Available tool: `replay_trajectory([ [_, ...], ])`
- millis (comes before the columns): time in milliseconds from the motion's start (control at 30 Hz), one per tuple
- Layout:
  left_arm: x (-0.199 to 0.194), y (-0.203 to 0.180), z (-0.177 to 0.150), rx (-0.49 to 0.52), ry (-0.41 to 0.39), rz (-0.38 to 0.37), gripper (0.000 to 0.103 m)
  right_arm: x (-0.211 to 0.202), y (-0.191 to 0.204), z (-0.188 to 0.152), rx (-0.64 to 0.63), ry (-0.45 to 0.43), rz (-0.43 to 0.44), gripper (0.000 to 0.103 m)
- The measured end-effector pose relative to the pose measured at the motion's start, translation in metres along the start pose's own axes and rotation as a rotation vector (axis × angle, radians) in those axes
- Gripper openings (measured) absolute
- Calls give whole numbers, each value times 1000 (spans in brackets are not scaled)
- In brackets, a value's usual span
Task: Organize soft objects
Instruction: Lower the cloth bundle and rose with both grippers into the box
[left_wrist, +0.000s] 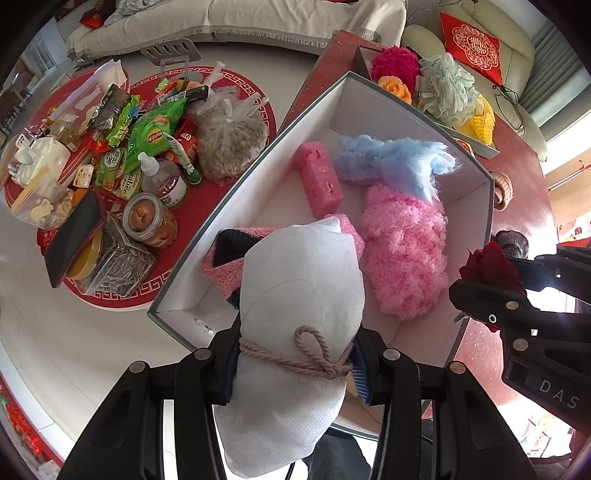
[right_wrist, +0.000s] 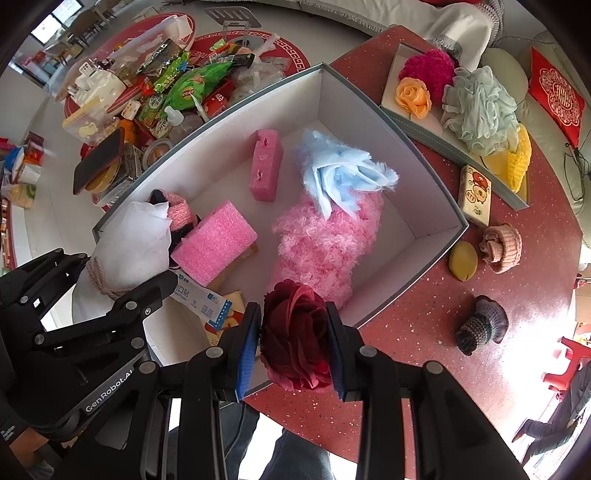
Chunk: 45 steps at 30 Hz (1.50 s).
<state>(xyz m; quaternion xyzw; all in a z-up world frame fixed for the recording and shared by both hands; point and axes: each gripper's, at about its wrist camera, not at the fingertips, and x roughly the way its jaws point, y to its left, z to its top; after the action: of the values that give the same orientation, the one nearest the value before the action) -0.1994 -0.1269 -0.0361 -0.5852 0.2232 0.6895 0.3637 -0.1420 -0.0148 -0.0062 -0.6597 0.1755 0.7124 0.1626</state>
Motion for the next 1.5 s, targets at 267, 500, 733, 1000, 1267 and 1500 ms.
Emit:
replay_trajectory([
  [267,-1,-6,-1,12,2,1,49,2,-5,-2,22,1,4,36],
  [500,-2,-8,-2,18,4,7,49,2,-3,-1,21,0,14,36],
  [733,-1,-7,-3,21,21,21,49,5,-3,-2,27,4,31,36],
  [1000,1,-9,-2,28,35,34,49,8,-3,-2,27,7,38,37],
  [1267,4,-12,-1,27,44,36,49,11,-8,-1,29,12,35,37],
  [1500,8,-12,0,26,52,34,49,14,-7,1,20,23,27,37],
])
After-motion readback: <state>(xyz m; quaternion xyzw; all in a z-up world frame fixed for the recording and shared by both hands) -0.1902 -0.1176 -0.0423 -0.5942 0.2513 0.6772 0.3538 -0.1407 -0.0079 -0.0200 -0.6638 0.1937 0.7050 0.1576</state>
